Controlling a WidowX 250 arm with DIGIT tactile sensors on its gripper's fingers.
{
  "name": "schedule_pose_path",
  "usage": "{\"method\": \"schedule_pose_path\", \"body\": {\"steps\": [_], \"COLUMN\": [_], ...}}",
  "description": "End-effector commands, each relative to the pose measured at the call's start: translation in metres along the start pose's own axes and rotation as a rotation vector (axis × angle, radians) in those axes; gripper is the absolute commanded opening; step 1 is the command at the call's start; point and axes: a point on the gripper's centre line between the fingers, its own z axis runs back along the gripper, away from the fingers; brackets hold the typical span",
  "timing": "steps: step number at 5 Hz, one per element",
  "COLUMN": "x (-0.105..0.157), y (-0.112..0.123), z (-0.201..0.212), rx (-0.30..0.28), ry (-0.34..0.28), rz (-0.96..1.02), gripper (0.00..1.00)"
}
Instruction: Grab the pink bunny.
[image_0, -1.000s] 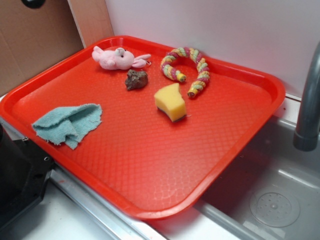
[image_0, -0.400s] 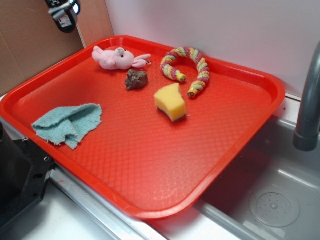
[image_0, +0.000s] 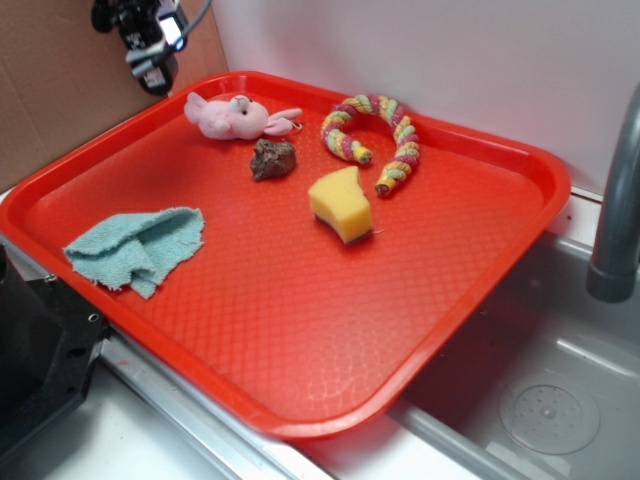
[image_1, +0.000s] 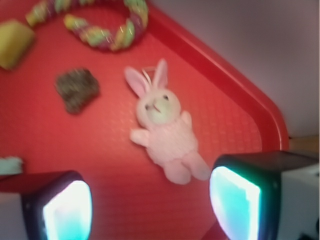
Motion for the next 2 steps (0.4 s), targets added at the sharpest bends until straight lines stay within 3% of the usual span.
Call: {"method": "schedule_pose_path", "body": {"steps": [1, 2], "x": [-0.003, 0.0], "y": [0.01, 0.014], "z": [-0.038, -0.055], "rx": [-0.007, -0.024], "ry": [0.052, 0.075], "rz": [-0.133, -0.134], "gripper": [1.0, 1.0]}}
